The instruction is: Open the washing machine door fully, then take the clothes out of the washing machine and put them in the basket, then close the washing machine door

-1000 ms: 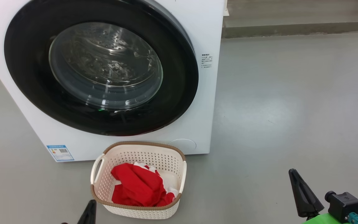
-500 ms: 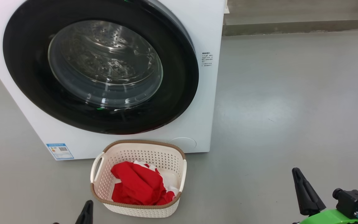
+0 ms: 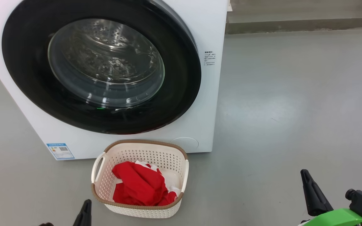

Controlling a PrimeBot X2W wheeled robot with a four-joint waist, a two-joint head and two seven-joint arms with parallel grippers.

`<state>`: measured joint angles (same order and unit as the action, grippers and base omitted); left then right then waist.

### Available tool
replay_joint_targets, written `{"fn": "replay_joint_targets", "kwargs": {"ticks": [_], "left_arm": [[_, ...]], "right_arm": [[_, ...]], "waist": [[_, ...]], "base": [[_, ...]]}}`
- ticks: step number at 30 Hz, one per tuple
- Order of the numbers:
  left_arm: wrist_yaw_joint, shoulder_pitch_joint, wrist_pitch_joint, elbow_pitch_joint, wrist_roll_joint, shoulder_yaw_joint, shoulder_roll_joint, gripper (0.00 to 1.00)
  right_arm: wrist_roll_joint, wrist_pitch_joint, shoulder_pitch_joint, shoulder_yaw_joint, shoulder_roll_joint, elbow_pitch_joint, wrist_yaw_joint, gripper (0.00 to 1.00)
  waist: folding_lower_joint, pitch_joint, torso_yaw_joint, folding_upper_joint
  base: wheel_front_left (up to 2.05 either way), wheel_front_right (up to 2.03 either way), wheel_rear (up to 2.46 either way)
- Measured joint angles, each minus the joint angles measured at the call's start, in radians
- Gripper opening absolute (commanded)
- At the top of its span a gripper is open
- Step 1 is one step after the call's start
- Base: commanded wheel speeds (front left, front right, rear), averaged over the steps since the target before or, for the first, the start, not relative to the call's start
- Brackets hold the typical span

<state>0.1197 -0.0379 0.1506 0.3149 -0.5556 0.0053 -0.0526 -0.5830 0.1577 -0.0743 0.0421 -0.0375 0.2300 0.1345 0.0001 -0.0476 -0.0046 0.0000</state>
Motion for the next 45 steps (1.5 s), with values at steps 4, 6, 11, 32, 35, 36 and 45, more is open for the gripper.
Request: {"fn": "replay_joint_targets", "kwargs": {"ticks": [4, 6, 11, 32, 35, 36, 45], "left_arm": [[0.000, 0.001, -0.011, -0.001, -0.045, 0.004, 0.000, 0.00], [0.000, 0.003, -0.019, -0.003, -0.081, 0.006, 0.000, 0.00], [0.000, 0.006, -0.035, -0.005, -0.136, 0.010, 0.001, 0.00], [0.001, 0.024, -0.089, -0.013, -0.357, 0.027, 0.004, 0.00], [0.001, 0.028, -0.098, -0.014, -0.394, 0.029, 0.004, 0.00], [0.001, 0.033, -0.101, -0.014, -0.405, 0.029, 0.004, 0.00], [0.003, 0.047, -0.124, -0.017, -0.503, 0.035, 0.004, 0.00]], "right_arm": [[-0.049, -0.010, 0.003, 0.006, 0.000, 0.002, 0.000, 0.00], [-0.080, -0.019, 0.011, 0.007, 0.000, 0.005, 0.000, 0.00], [-0.132, -0.035, 0.023, 0.010, 0.001, 0.007, 0.000, 0.00], [-0.355, -0.089, 0.048, 0.031, 0.001, 0.016, 0.000, 0.00], [-0.380, -0.098, 0.052, 0.037, 0.001, 0.018, 0.000, 0.00], [-0.392, -0.103, 0.058, 0.038, 0.001, 0.019, -0.002, 0.00], [-0.492, -0.131, 0.062, 0.043, 0.001, 0.022, -0.003, 0.00]], "waist": [[0.0000, 0.002, 0.000, 0.0000], [0.0000, 0.004, 0.000, 0.0000], [0.0000, 0.006, 0.001, 0.0000], [0.0000, 0.017, 0.002, 0.0000], [0.0000, 0.018, 0.002, 0.0000], [0.0000, 0.019, 0.002, 0.0000], [0.0000, 0.024, 0.002, 0.0000]], "base": [[0.00, 0.00, 0.00], [0.00, 0.00, 0.00], [0.00, 0.00, 0.00], [0.00, 0.00, 0.00], [0.00, 0.00, 0.00], [0.00, 0.00, 0.00], [0.00, 0.00, 0.00]]}}
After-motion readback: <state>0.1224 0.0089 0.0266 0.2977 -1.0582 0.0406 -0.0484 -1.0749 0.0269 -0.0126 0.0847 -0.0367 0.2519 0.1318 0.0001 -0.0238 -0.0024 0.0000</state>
